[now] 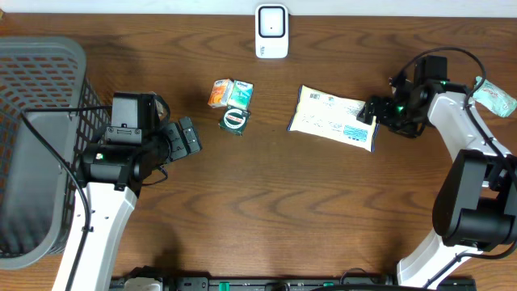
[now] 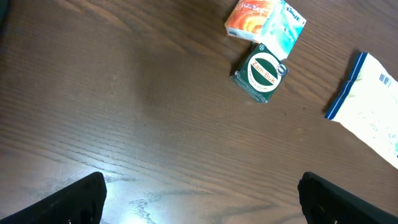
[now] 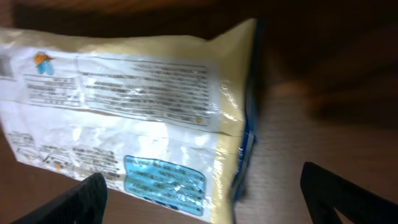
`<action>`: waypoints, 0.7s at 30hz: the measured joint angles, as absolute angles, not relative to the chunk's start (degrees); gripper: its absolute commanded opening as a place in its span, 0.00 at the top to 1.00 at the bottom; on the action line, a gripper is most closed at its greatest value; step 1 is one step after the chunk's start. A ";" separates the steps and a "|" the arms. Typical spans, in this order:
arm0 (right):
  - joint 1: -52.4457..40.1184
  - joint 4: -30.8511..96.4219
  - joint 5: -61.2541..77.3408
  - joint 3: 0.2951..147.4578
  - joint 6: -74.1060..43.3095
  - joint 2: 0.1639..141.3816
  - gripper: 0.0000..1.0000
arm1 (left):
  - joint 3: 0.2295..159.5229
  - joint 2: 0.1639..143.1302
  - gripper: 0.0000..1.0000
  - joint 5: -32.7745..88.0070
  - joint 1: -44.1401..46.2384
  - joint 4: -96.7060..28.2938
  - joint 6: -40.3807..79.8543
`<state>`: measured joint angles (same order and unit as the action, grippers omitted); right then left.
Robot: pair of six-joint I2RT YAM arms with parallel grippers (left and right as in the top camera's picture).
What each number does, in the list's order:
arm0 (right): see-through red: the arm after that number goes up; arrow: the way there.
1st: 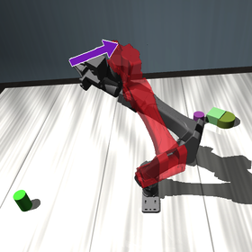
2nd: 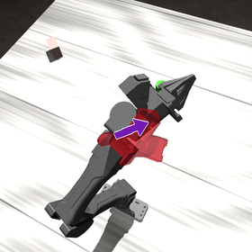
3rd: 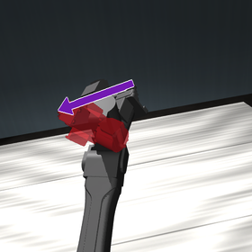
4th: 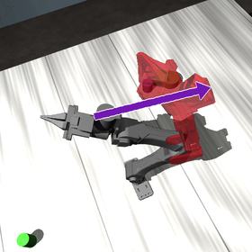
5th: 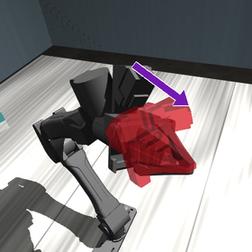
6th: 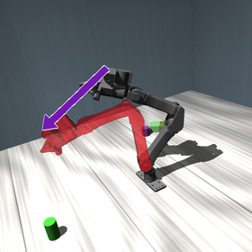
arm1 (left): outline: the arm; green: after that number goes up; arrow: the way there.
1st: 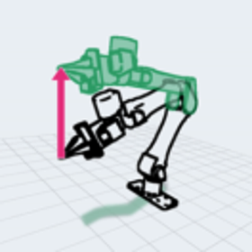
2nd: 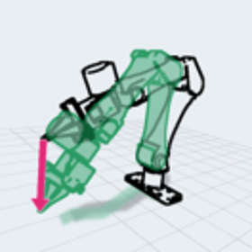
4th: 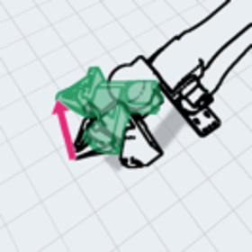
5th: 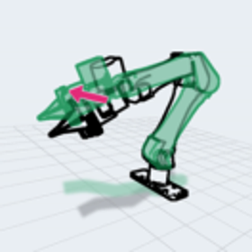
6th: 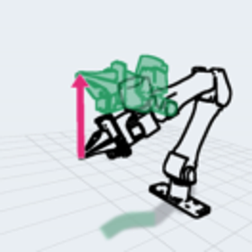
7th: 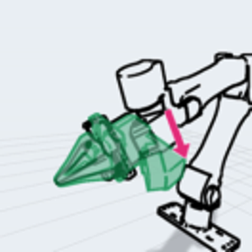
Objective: Scan the item barcode
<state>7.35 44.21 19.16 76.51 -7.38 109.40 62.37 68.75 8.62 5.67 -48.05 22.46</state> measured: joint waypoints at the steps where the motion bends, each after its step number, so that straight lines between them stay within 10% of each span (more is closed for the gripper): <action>1: 7.35 43.24 20.01 75.90 -7.14 109.40 0.05 | 62.37 68.75 0.02 8.62 5.67 -48.05 22.46; 16: 7.27 28.14 23.86 64.99 -10.96 108.90 0.17 | 62.37 68.75 0.02 8.62 5.67 -48.03 22.46; 21: 6.37 23.57 24.27 62.37 -13.37 108.25 0.45 | 62.37 68.75 0.02 8.62 5.67 -48.03 22.46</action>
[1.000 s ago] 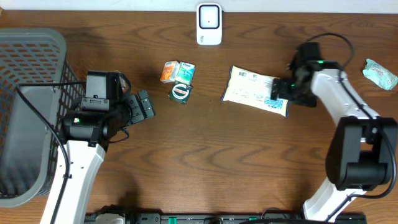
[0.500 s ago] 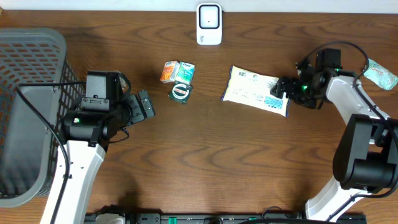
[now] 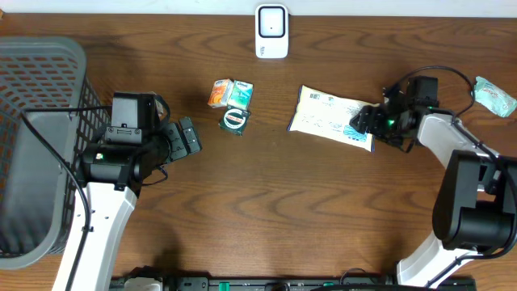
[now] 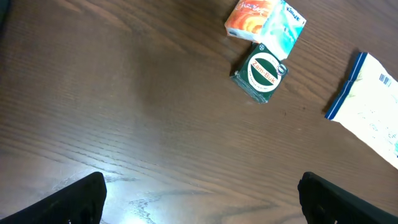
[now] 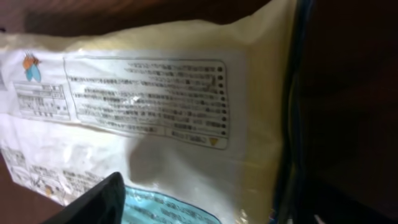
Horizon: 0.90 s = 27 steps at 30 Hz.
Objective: Scan the item barcode
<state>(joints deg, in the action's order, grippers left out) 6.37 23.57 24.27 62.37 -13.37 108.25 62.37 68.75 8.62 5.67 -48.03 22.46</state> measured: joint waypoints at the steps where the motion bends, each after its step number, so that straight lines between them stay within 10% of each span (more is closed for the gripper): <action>1: 6.09 23.18 24.32 62.15 -13.43 108.25 0.51 | 62.37 68.75 0.02 8.62 5.67 -48.05 22.46; 3: 4.99 21.69 24.16 61.30 -14.66 108.27 0.93 | 62.37 68.75 0.02 8.60 5.67 -48.05 22.46; 4: 4.40 21.28 24.25 60.86 -15.03 108.31 0.99 | 62.37 68.75 0.02 8.60 5.67 -48.03 22.46; 14: 2.81 14.83 31.57 59.51 -17.54 108.38 0.99 | 62.37 68.75 0.02 8.62 5.67 -48.05 22.46; 27: 11.09 -3.40 73.56 59.22 -19.97 108.38 0.99 | 62.37 68.75 0.02 8.62 5.67 -48.05 22.46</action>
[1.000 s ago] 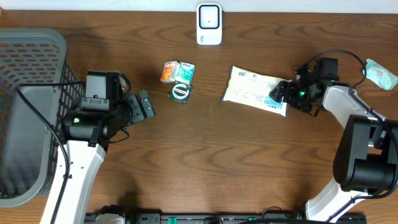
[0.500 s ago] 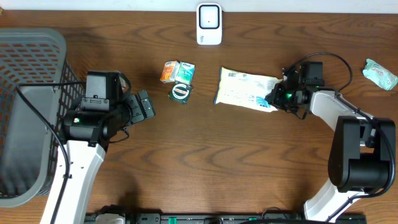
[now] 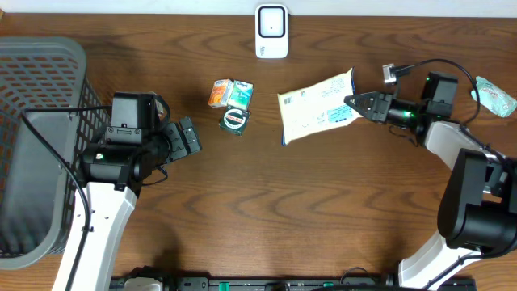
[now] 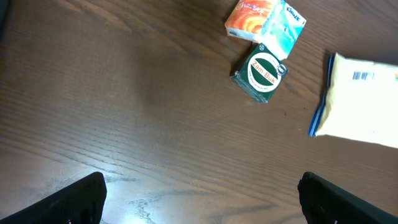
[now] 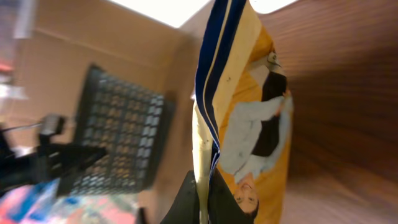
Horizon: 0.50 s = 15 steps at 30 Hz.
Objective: Scan the item barcode
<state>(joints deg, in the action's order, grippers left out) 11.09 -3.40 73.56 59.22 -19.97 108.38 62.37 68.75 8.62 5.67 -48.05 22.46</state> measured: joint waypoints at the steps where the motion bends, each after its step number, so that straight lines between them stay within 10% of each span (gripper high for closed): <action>1: 11.57 -3.46 75.33 59.22 -20.23 108.38 0.99 | 62.37 68.75 0.02 8.60 5.67 -48.05 22.46; 15: 12.97 4.23 73.03 59.22 -21.93 108.38 0.99 | 62.37 68.75 0.02 8.60 5.67 -48.07 22.46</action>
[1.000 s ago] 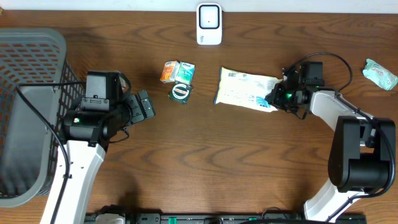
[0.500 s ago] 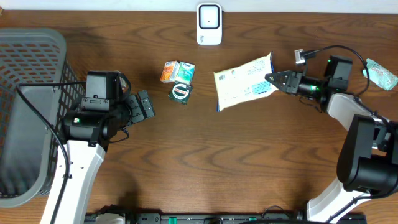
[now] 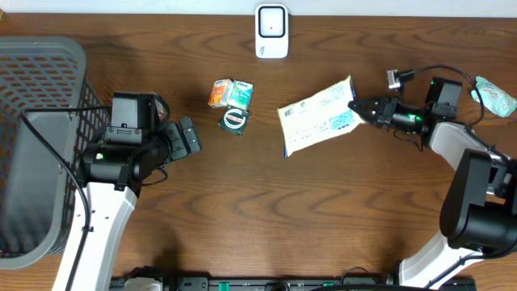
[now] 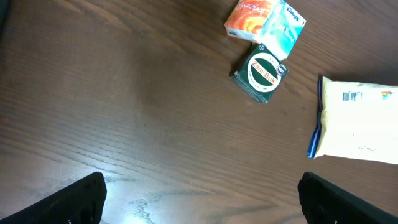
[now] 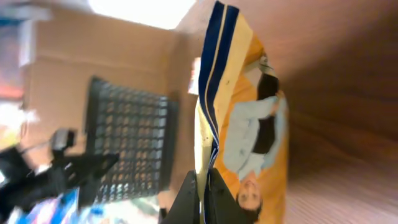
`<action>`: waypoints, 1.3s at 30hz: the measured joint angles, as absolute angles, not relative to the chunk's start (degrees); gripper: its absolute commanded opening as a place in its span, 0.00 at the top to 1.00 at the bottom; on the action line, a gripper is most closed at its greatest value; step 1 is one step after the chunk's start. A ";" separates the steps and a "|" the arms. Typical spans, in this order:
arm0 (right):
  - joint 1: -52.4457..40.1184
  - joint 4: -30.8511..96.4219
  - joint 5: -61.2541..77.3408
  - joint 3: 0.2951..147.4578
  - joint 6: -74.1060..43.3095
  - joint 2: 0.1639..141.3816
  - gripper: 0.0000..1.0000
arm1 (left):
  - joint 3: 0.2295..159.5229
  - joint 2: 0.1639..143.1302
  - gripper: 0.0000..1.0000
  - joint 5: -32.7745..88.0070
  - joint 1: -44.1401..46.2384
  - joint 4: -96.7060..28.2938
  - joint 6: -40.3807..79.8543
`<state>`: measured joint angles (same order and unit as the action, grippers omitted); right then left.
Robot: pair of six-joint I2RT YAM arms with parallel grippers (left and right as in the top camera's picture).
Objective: Scan the item barcode
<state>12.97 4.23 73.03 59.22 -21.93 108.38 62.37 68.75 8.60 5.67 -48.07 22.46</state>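
Observation:
A flat cream packet (image 3: 317,118) with a blue edge and a barcode hangs above the table's middle, its printed back turned up. My right gripper (image 3: 356,106) is shut on its right end. In the right wrist view the packet (image 5: 249,137) shows an orange front with a pictured person, pinched between my fingertips (image 5: 192,196). The left wrist view shows the packet (image 4: 357,127) with its barcode at right. A white scanner (image 3: 271,31) stands at the back edge. My left gripper (image 4: 199,199) is open low over bare wood at the left.
A grey basket (image 3: 36,145) fills the far left. An orange and teal tissue pack (image 3: 230,93) and a green round-labelled tin (image 3: 235,120) lie left of the packet. A teal wrapped item (image 3: 494,95) lies at the far right edge.
The held packet has tilted a little, its left end lower and its right end higher, and has shifted slightly right. My left arm has not moved.
The packet first lay flat on the table with my right gripper beside its right end. Then the gripper was at that end, close over the packet. Later it held the packet lifted off the wood, and now holds it tilted in the air.

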 measured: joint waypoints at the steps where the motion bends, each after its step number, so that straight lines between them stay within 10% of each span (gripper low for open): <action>1: 13.06 5.98 70.89 59.20 -21.89 108.38 0.99 | 62.37 68.75 0.02 8.62 5.67 -48.05 22.46; 23: 17.43 10.74 60.84 69.84 -22.15 108.36 0.84 | 62.37 68.75 0.02 8.60 5.67 -48.05 22.46; 27: 16.60 18.98 60.01 71.20 -22.41 108.16 0.58 | 62.37 68.75 0.02 8.62 5.67 -48.03 22.46; 30: 14.74 28.73 56.95 71.22 -22.59 108.16 0.01 | 62.37 68.75 0.02 8.62 5.67 -48.07 22.46; 39: 6.94 40.34 48.03 71.18 -22.46 108.16 0.01 | 62.37 68.75 0.03 8.60 5.67 -48.05 22.46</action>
<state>6.94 40.34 48.03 71.18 -22.46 108.16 62.37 68.75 8.60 5.67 -48.05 22.46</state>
